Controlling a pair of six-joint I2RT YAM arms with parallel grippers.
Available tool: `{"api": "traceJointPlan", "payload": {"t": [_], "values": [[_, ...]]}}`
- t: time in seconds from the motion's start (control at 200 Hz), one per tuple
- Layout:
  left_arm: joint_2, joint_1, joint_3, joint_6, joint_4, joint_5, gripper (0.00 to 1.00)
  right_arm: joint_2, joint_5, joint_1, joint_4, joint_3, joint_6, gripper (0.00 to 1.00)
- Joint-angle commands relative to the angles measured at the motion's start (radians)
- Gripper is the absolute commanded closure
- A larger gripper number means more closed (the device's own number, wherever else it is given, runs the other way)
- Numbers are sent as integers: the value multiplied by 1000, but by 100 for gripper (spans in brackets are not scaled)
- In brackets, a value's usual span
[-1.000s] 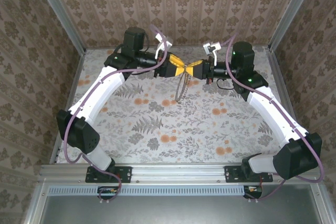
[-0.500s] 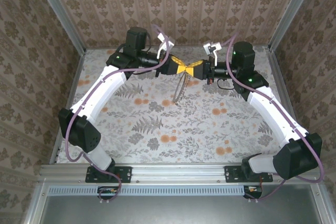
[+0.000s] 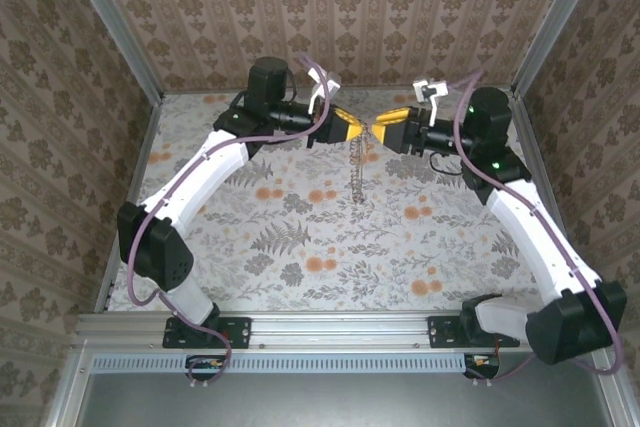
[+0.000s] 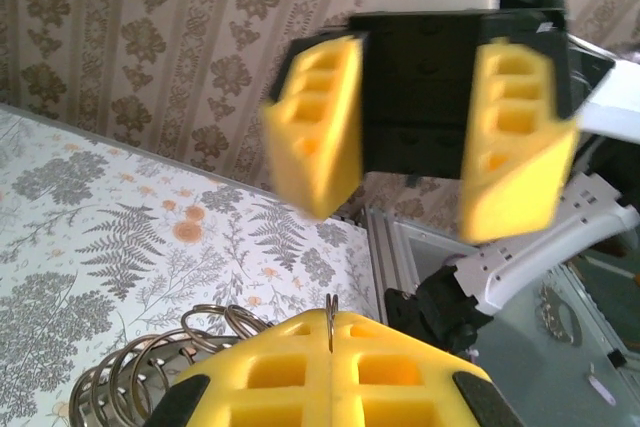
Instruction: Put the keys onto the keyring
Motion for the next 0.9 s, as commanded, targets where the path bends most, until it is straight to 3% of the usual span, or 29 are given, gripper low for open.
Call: {"api": "traceJointPlan", "payload": {"t": [0.0, 0.19, 0.36, 0.895], "values": [[-75, -4, -30, -112, 168, -56, 100, -79, 81, -1, 106, -74, 74, 54], [-123, -17, -83, -169, 247, -109, 100, -178, 205, 3, 161, -211, 113, 52], [-150, -35, -102, -193, 277, -146, 100, -216, 279, 53, 169, -277, 105, 44], [-152, -61, -106, -205, 289, -173, 100, -147, 392, 179, 145, -217, 12, 43]]}}
